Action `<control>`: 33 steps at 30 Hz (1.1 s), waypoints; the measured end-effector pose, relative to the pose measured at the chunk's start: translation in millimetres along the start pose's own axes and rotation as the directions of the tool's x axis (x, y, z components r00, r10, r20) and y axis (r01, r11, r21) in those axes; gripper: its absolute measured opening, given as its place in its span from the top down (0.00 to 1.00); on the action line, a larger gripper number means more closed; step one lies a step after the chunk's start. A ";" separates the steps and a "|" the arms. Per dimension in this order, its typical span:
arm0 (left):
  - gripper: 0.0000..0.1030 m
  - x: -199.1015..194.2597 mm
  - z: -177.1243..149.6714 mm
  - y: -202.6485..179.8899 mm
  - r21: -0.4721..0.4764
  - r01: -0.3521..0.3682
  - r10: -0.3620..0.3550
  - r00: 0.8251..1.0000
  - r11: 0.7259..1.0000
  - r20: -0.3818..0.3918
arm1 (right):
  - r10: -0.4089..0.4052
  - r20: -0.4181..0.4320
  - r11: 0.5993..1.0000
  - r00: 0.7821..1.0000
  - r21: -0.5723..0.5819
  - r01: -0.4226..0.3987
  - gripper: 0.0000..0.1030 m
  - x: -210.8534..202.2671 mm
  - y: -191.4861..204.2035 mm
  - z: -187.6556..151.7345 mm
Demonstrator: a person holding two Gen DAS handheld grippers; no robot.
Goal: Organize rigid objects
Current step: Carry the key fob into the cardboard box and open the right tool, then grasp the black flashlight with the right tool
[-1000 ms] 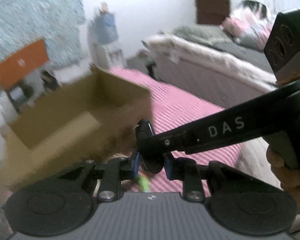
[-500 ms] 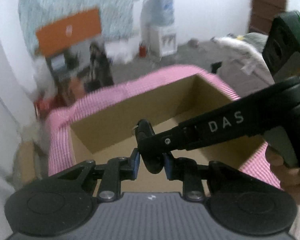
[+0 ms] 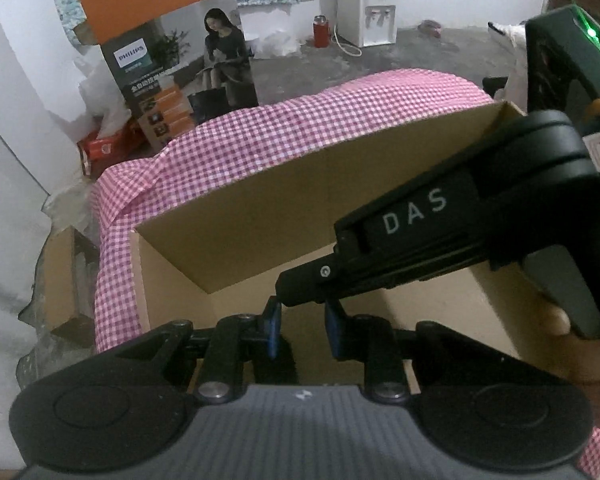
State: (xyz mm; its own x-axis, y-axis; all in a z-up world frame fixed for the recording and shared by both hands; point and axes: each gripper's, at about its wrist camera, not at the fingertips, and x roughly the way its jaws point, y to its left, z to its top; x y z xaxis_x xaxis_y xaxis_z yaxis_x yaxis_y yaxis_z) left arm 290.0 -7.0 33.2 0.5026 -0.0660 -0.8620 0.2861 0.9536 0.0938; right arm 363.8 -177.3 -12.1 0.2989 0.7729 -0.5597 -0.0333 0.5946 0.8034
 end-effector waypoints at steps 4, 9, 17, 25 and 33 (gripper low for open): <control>0.69 -12.1 3.6 0.2 0.013 0.004 -0.004 0.999 1.000 0.032 | 0.014 0.023 0.999 1.000 -0.032 -0.013 0.80 -17.3 6.8 -9.1; 0.45 -49.1 -7.6 -8.0 0.014 0.025 -0.027 0.994 1.000 0.105 | 0.023 0.082 0.995 0.996 -0.103 -0.014 0.70 -55.0 18.1 -23.1; 0.32 -123.5 -45.2 -38.6 0.074 0.102 -0.118 0.960 0.992 0.253 | 0.070 0.268 0.964 0.961 -0.264 0.003 0.50 -186.3 38.9 -103.0; 0.30 -142.3 -99.9 -99.5 0.132 0.222 -0.251 0.925 0.966 0.285 | -0.011 0.414 0.945 0.910 -0.293 0.145 0.50 -267.3 -1.7 -221.9; 0.35 -77.6 -140.9 -175.5 0.239 0.206 -0.257 0.944 0.949 0.206 | -0.184 0.401 0.958 0.897 -0.133 0.255 0.60 -219.8 -86.9 -259.3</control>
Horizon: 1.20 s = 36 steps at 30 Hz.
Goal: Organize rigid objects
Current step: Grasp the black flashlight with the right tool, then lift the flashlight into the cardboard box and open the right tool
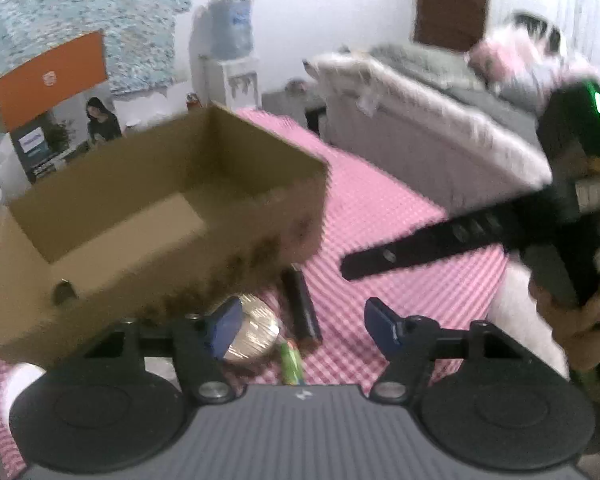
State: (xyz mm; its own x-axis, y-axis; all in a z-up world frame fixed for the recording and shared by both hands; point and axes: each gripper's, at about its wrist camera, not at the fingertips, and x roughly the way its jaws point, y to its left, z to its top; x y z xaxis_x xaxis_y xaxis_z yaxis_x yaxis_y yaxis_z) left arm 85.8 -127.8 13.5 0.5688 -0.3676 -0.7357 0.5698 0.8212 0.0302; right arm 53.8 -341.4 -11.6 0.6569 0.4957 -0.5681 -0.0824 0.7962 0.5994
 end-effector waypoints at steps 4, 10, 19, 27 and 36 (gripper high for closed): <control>0.44 32.1 -5.4 -19.1 0.041 -0.017 0.019 0.999 0.999 -0.051 | -0.040 -0.038 0.999 0.998 -0.019 0.039 0.67 30.5 -3.1 -1.2; 0.62 60.9 -2.3 -22.9 0.050 -0.048 0.052 0.995 0.998 -0.085 | -0.080 -0.074 0.993 0.994 -0.094 0.073 0.73 81.8 6.4 20.7; 0.69 71.1 -5.4 -16.1 0.044 -0.045 0.050 0.991 0.998 -0.121 | -0.114 -0.127 0.985 0.985 -0.146 0.095 0.77 113.5 9.5 26.5; 0.63 87.1 -0.2 -22.5 0.072 -0.028 0.038 0.988 0.997 -0.147 | -0.084 -0.129 0.994 0.988 -0.078 0.074 0.78 108.9 -4.9 27.1; 0.60 94.5 1.8 -19.7 0.058 -0.013 0.020 0.992 0.998 -0.124 | -0.053 -0.136 0.998 0.989 -0.032 0.049 0.78 112.0 -18.1 28.5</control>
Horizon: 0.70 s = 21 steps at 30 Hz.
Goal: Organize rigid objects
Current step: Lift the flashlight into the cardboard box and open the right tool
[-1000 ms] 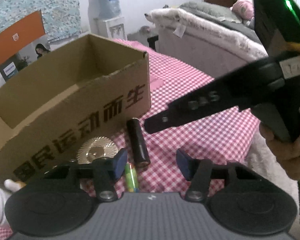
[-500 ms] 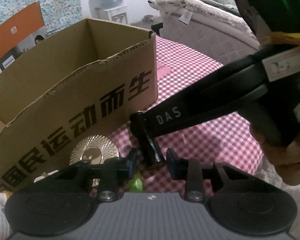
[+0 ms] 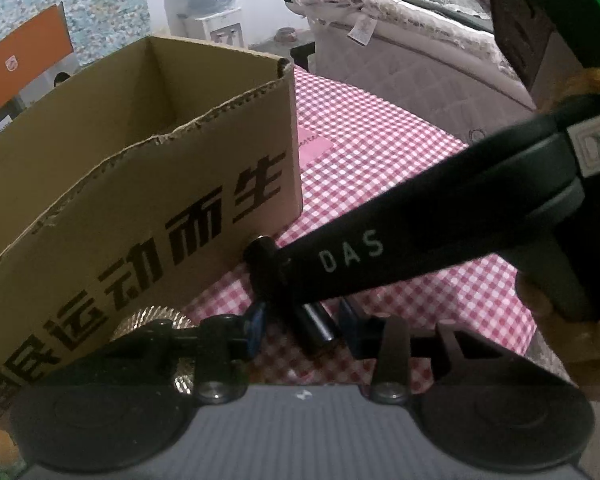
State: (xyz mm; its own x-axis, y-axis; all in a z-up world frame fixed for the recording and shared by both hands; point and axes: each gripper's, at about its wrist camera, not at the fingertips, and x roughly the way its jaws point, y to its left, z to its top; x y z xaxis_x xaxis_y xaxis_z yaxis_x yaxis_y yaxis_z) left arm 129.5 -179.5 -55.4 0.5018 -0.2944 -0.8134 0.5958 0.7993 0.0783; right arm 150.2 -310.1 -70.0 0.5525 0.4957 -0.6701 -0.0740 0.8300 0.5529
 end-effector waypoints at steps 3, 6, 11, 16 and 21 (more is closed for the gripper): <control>0.61 -0.8 -1.7 2.1 -0.015 0.013 -0.013 1.000 1.000 0.011 | 0.023 0.010 1.000 1.000 0.018 -0.023 0.78 1.2 -5.5 0.8; 0.62 -6.5 -3.5 3.9 -0.029 0.036 -0.035 0.999 0.999 0.021 | 0.040 0.022 0.998 0.999 0.050 -0.041 0.78 -0.8 -9.7 -2.0; 0.63 -24.0 -7.4 4.6 -0.038 0.052 -0.050 0.997 0.998 0.057 | 0.038 0.052 0.998 0.998 0.051 -0.041 0.79 -12.5 -5.3 -8.5; 0.63 -43.5 -8.8 3.9 -0.049 0.057 -0.052 0.993 0.997 0.106 | 0.033 0.085 0.999 0.996 0.026 -0.035 0.79 -29.4 8.6 -10.5; 0.63 -78.5 -7.8 6.9 -0.054 0.055 -0.044 0.983 0.997 0.177 | 0.032 0.131 0.999 0.991 -0.014 -0.031 0.79 -52.2 32.2 -11.9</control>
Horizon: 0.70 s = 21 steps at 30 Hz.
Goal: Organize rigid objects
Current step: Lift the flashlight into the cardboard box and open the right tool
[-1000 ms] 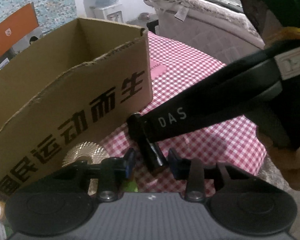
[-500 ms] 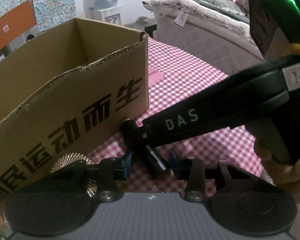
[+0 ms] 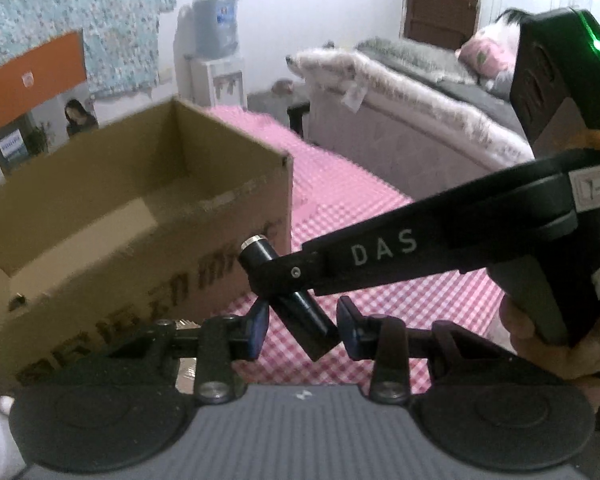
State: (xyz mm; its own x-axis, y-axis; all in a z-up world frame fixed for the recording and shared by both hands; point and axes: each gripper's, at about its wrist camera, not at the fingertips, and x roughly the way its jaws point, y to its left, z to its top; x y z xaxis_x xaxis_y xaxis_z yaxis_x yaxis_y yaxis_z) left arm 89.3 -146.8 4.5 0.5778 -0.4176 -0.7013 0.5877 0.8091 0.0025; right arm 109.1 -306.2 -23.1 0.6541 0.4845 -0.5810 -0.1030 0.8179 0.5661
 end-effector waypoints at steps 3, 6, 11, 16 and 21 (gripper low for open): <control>0.63 -26.2 9.2 6.1 0.002 -0.014 0.014 0.999 1.000 0.051 | 0.012 0.039 0.999 0.999 -0.042 -0.011 0.79 -15.6 20.1 6.3; 0.63 -49.0 23.5 19.6 -0.011 -0.044 0.045 0.994 0.999 0.096 | 0.036 0.074 0.994 0.997 -0.103 -0.028 0.79 -26.8 45.8 18.8; 0.63 -70.1 53.9 58.4 -0.076 -0.123 0.131 0.985 0.990 0.111 | 0.118 0.079 0.975 0.990 -0.197 -0.100 0.79 -23.2 86.0 53.0; 0.63 -59.4 77.7 118.9 -0.204 -0.127 0.138 0.990 0.971 0.041 | 0.185 0.006 0.957 0.983 -0.227 -0.179 0.79 19.2 112.4 97.7; 0.64 -24.7 82.5 182.6 -0.322 -0.129 0.112 0.991 0.938 -0.071 | 0.211 -0.125 0.963 0.969 -0.144 -0.229 0.80 88.7 115.7 133.6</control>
State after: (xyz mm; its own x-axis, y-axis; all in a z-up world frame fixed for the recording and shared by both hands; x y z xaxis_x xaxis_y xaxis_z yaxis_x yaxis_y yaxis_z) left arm 229.1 -22.9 81.1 0.5983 -0.2942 -0.7453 0.2943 0.9458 -0.1370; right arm 255.3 -210.1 69.0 0.5183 0.6814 -0.5169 -0.3567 0.7215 0.5935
